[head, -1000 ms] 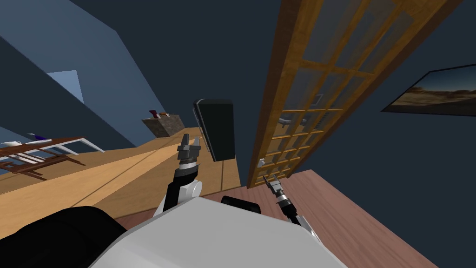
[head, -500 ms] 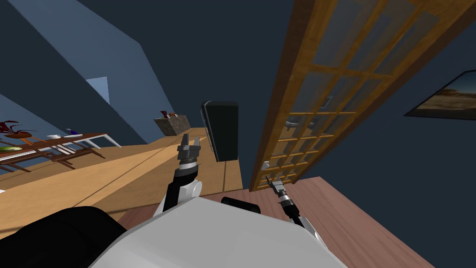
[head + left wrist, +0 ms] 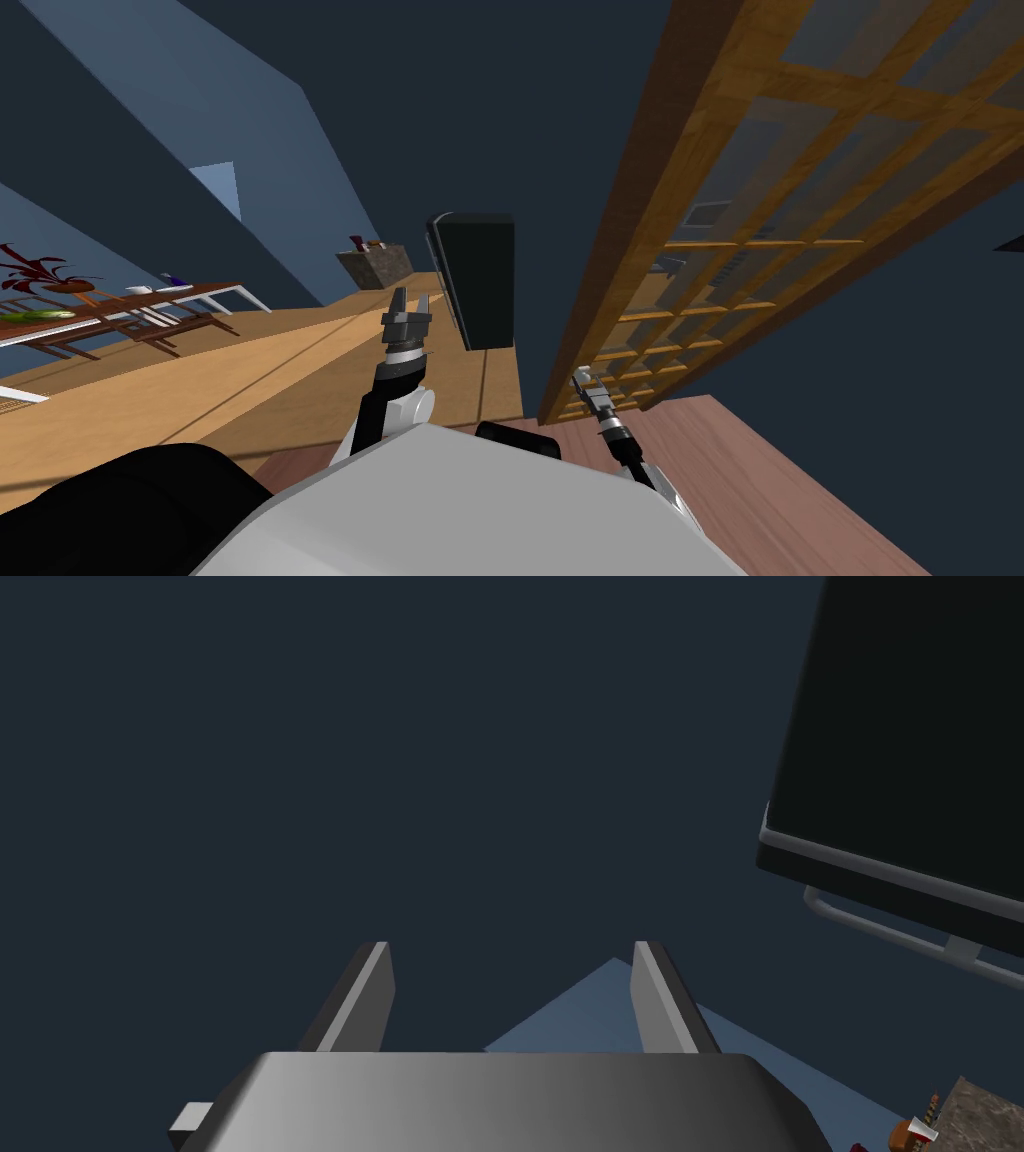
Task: Pull the door open
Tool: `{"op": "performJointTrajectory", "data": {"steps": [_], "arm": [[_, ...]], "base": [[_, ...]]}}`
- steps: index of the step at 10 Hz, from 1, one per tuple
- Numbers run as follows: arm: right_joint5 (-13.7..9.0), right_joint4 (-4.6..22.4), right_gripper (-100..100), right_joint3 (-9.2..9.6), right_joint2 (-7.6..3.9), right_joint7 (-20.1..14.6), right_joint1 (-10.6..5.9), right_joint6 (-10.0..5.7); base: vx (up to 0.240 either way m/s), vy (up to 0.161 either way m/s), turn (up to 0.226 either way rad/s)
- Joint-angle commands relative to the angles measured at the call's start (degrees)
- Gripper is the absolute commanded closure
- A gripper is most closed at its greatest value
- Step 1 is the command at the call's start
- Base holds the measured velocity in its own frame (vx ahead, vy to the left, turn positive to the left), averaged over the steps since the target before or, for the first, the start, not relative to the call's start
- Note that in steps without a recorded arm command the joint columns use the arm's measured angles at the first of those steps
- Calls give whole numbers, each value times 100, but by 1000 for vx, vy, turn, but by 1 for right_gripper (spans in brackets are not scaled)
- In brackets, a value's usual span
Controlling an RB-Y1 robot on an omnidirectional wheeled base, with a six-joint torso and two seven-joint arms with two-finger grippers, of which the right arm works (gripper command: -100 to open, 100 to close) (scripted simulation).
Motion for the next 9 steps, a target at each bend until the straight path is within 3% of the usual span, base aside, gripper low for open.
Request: {"op": "performJointTrajectory", "data": {"steps": [1, 6, 9], "arm": [[4, 0, 100, -2, 0, -4, 5, -2], [4, 0, 100, -2, 0, -4, 5, -2], [-142, 13, 100, 17, -23, -467, 35, 52]], "base": [[-7, -1, -12], [-17, 1, 0], [-103, -17, 63]]}}
